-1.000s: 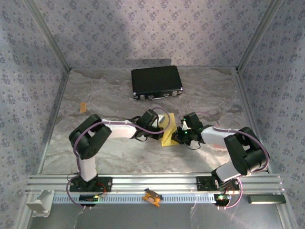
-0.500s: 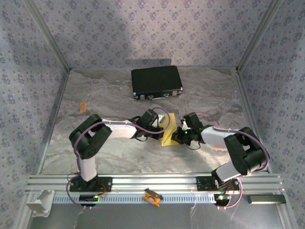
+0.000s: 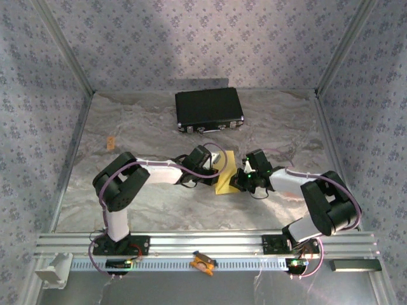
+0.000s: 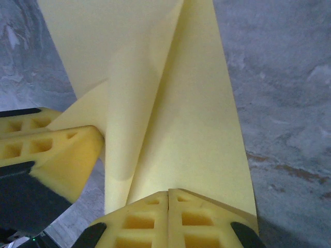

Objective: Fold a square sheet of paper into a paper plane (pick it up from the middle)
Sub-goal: Fold the triangle a second time at the center of the table.

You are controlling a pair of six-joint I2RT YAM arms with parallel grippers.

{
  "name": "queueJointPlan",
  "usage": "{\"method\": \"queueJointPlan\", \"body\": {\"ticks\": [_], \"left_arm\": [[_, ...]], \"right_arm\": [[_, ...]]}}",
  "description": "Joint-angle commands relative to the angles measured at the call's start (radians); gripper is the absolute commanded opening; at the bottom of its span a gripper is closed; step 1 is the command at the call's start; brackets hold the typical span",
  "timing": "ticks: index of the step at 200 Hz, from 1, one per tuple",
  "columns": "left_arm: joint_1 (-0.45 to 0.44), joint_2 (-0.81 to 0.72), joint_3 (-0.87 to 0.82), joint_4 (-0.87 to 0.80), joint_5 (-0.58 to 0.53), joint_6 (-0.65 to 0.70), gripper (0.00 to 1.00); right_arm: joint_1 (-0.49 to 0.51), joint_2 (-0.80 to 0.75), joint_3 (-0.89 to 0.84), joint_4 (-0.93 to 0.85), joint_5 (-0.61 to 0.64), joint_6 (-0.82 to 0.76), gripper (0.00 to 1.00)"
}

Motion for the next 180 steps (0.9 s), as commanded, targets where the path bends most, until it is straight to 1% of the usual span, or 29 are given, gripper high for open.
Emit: {"method": "queueJointPlan", "body": {"ticks": [1, 20, 35, 62, 107, 149, 180], "left_arm": [[0.004, 0.019, -0.008, -0.004, 0.011, 0.000, 0.04], [0.004, 0.019, -0.006, -0.003, 0.011, 0.000, 0.04], [0.003, 0.019, -0.004, -0.003, 0.010, -0.001, 0.04], [0.004, 0.021, -0.004, -0.004, 0.011, -0.001, 0.04], [0.004, 0.021, -0.001, -0.008, 0.011, -0.001, 0.04], [0.004, 0.024, 0.005, -0.010, 0.013, 0.002, 0.04], [0.004, 0.026, 0.006, -0.007, 0.020, 0.000, 0.04]], "right_arm": [[-0.015, -0.061, 0.004, -0.026, 0.015, -0.021, 0.05], [-0.025, -0.084, 0.004, -0.007, 0.004, -0.018, 0.05], [-0.031, -0.082, 0.004, 0.035, -0.029, -0.012, 0.04], [-0.028, -0.033, 0.028, 0.104, -0.090, -0.002, 0.03], [-0.016, 0.044, 0.062, 0.173, -0.134, 0.027, 0.02], [-0.009, 0.089, 0.086, 0.167, -0.125, 0.023, 0.02], [-0.015, 0.139, 0.072, 0.184, -0.122, 0.021, 0.02]]}}
